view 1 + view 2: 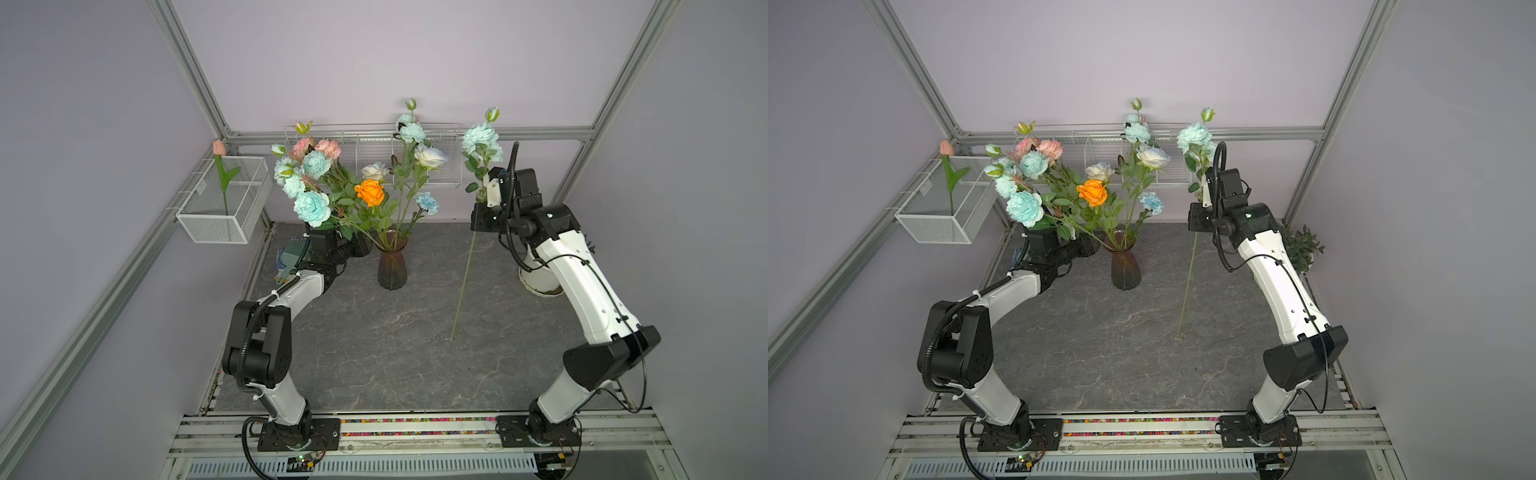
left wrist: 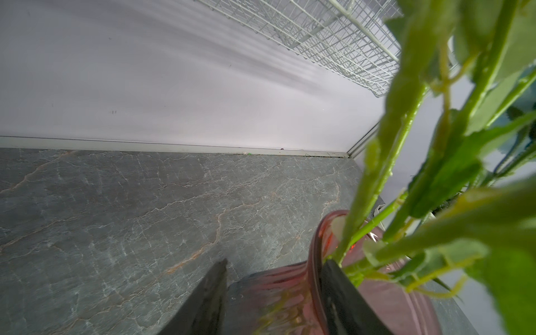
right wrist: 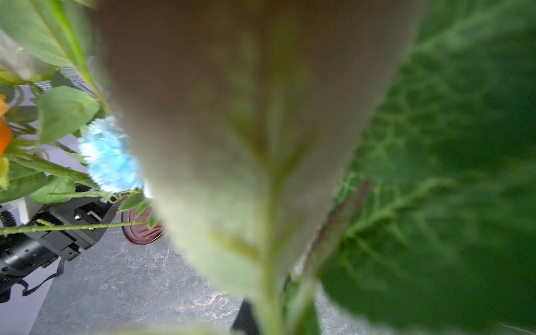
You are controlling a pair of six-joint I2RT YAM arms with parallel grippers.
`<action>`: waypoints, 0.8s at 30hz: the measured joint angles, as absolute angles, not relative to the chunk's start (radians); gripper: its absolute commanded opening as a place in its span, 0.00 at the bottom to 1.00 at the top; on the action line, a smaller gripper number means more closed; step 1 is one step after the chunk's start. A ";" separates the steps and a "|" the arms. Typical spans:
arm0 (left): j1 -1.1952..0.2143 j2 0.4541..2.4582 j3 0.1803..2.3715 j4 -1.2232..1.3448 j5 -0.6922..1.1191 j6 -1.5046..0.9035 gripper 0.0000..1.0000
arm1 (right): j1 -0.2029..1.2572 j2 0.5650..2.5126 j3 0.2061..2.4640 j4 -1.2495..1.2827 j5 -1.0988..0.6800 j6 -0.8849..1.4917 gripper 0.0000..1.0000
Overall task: Pick out blue flowers from the vase
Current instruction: Place the flower at the center of the board.
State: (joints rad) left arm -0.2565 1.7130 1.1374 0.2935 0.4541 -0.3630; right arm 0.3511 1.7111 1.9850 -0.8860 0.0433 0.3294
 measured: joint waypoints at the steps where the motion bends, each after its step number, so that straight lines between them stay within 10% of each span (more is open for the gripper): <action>1: -0.257 1.713 1.137 0.294 0.453 -0.363 0.54 | 0.339 1.724 1.981 -0.885 0.031 0.335 0.07; 24: -0.258 1.698 1.137 0.260 0.435 -0.351 0.54 | 0.284 2.064 1.906 -0.749 -0.080 0.374 0.07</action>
